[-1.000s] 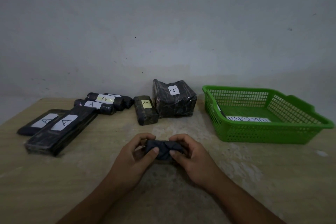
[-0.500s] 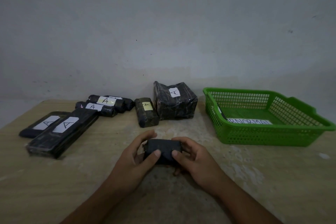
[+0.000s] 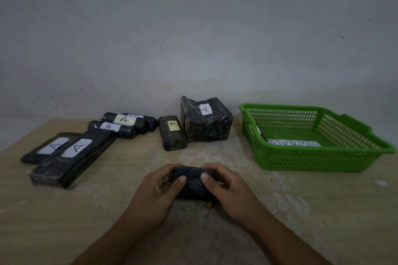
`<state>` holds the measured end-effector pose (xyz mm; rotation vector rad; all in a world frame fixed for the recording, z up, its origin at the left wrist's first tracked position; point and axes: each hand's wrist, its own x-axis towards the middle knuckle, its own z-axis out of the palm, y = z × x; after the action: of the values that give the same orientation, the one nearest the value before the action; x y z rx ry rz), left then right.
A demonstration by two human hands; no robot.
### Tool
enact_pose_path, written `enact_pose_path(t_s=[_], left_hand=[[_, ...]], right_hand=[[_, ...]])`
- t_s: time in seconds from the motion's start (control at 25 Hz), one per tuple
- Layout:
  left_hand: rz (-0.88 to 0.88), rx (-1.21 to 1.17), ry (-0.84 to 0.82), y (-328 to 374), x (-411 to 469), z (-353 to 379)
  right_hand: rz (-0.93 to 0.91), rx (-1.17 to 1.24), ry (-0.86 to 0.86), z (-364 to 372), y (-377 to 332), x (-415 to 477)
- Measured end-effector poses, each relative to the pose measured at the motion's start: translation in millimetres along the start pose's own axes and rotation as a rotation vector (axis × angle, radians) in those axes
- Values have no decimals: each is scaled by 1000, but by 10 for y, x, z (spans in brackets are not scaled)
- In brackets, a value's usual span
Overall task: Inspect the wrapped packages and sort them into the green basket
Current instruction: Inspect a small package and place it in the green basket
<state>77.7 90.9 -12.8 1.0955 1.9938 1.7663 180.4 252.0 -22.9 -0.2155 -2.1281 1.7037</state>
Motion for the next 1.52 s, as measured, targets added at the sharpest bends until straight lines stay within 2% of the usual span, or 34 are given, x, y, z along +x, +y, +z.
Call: enact_pose_path(t_s=[0.2, 0.28, 0.4, 0.48, 0.68, 0.88, 0.96, 1.08, 1.2, 1.52], left_hand=[[-21, 1, 21, -66, -8, 21], [-26, -40, 47, -53, -18, 17], [-26, -137, 72, 45, -68, 37], [-21, -178, 90, 106, -84, 70], [77, -68, 108, 305, 25, 214], [21, -133, 118, 530, 307, 596], [-3, -140, 105, 568, 436, 759], [-102, -105, 40, 561, 621, 1000], [-158, -54, -17, 594, 785, 1244], [-133, -109, -98, 640, 1173, 1624]], right_hand=[[-31, -107, -9, -21, -20, -3], [-16, -28, 15, -18, -75, -31], [147, 189, 25, -50, -169, -79], [202, 208, 24, -129, -232, -107], [22, -39, 37, -430, -370, -225], [-158, -291, 241, -828, -586, -253], [-177, -377, 354, -1058, -691, -187], [-72, -488, 507, -1422, -790, -4], [54, -614, 591, -1782, -765, 253], [342, -1019, 462, -2355, -394, 1062]])
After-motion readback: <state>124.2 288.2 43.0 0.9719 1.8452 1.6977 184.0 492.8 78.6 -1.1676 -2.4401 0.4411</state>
